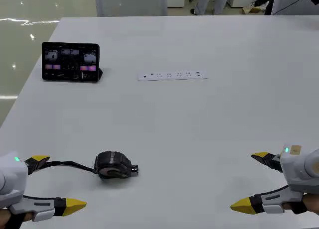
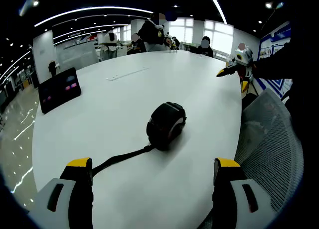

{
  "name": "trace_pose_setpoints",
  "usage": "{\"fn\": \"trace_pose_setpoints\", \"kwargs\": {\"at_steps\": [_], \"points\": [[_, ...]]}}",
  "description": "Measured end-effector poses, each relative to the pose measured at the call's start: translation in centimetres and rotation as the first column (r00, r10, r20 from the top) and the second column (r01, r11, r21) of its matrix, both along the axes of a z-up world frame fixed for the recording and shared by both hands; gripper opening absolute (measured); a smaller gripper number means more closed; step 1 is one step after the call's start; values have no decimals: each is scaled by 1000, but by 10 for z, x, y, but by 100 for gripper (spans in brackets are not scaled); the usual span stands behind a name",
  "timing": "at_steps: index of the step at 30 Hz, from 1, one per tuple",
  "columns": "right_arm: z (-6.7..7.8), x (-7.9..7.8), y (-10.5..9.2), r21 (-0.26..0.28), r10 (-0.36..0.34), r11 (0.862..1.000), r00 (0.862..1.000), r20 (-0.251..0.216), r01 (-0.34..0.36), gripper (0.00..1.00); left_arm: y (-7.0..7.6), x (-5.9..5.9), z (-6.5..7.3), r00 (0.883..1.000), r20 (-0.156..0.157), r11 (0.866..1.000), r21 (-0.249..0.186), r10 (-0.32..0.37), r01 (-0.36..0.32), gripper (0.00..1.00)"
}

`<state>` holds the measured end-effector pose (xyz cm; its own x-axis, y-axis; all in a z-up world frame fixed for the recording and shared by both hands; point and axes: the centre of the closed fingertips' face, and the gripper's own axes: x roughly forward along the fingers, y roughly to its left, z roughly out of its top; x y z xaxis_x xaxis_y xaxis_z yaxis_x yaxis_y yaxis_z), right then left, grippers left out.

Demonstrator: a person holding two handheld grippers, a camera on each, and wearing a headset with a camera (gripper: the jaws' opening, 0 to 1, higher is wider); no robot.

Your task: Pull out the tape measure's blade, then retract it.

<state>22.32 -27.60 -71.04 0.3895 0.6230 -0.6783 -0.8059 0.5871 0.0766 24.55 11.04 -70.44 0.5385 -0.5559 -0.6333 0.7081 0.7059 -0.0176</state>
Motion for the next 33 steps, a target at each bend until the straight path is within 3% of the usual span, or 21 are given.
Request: {"fn": "trace_pose_setpoints", "kwargs": {"at_steps": [5,14,16,19,22,26,30,33], "points": [[-1,0,-1,-4,0,1000,1000,0,0,99,0,-3,-4,1000,-13,1000,12,-23,23,99],[-6,-6,1,-16,20,1000,1000,-4,-20,99,2,2,-1,1000,-1,1000,9,-25,25,99],[-7,-3,0,-17,17,1000,1000,-2,-17,99,0,3,0,999,6,999,14,-38,38,99],[-2,6,0,9,9,1000,999,50,-9,100,0,5,-1,998,9,998,19,-58,58,99],[-4,9,-3,-2,-5,1000,1000,22,5,99,-1,7,-4,997,-4,997,28,-74,75,99],[-8,12,-4,-29,18,999,999,37,-17,99,-5,11,-4,995,-6,995,36,-97,97,99],[-13,17,-1,-28,44,999,998,47,-42,99,-13,16,-4,987,-2,985,57,-162,162,99],[-17,20,5,-32,66,997,997,34,-65,99,-20,16,-8,978,-31,975,78,-207,209,99]]}}
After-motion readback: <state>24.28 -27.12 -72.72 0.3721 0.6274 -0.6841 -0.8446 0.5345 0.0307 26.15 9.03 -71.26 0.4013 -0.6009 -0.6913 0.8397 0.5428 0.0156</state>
